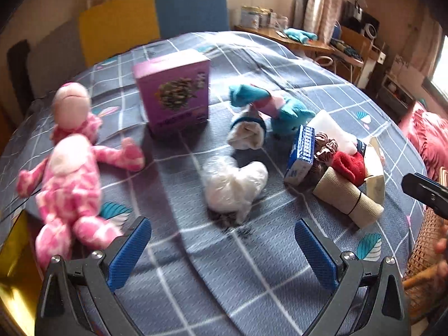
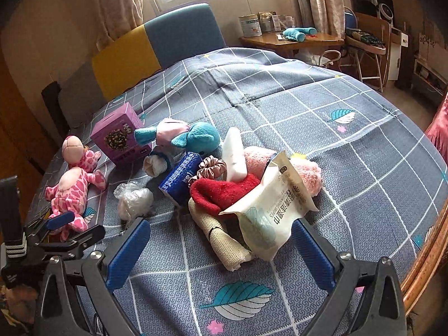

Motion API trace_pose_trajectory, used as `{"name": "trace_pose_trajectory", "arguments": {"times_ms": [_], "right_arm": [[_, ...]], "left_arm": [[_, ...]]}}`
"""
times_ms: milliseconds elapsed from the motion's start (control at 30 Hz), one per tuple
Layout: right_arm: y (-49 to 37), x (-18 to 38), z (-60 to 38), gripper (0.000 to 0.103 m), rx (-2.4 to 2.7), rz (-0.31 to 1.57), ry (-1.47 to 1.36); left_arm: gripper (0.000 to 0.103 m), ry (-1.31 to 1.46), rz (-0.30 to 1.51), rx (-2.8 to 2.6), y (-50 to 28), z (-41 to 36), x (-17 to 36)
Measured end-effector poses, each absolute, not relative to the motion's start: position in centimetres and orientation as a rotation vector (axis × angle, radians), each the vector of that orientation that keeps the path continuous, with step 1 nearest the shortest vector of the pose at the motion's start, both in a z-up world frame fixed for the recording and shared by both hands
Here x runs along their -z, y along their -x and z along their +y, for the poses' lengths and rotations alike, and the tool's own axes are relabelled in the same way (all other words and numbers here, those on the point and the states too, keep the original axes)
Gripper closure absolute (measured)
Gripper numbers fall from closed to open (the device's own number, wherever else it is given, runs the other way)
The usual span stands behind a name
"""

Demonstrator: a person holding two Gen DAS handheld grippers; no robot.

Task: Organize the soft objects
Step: 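Reach the left gripper to the white plastic bundle and close on it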

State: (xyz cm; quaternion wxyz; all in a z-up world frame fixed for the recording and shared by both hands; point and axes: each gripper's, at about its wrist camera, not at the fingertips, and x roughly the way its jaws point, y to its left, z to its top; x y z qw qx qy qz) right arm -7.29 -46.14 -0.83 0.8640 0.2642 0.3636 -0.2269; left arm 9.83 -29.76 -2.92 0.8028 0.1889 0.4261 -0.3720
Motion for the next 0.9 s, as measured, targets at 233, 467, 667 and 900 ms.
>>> {"name": "trace_pose_trajectory", "arguments": {"times_ms": [233,467,667,900], "right_arm": [[7.3,0.4,-45.4,0.001,0.432,0.729,-0.53],[7.2,0.8,-45.6,0.003,0.403,0.753,-0.554],[5.1,0.5,-46.6,0.023,0.322,0.798,-0.572],[-1.6,-1.4,-45.8,0.023,0.278,0.84,-0.244]], "left_arm": [[0.002,-0.446,0.955,0.774,-11.7,-34.0,5.6],[0.052,-0.397,1.018,0.781,-13.5,-35.4,7.7],[0.059,-0.301,0.936,0.835,-12.0,-32.2,5.5],[0.058,-0.189,0.925,0.865,-9.4,-27.7,3.1]]}}
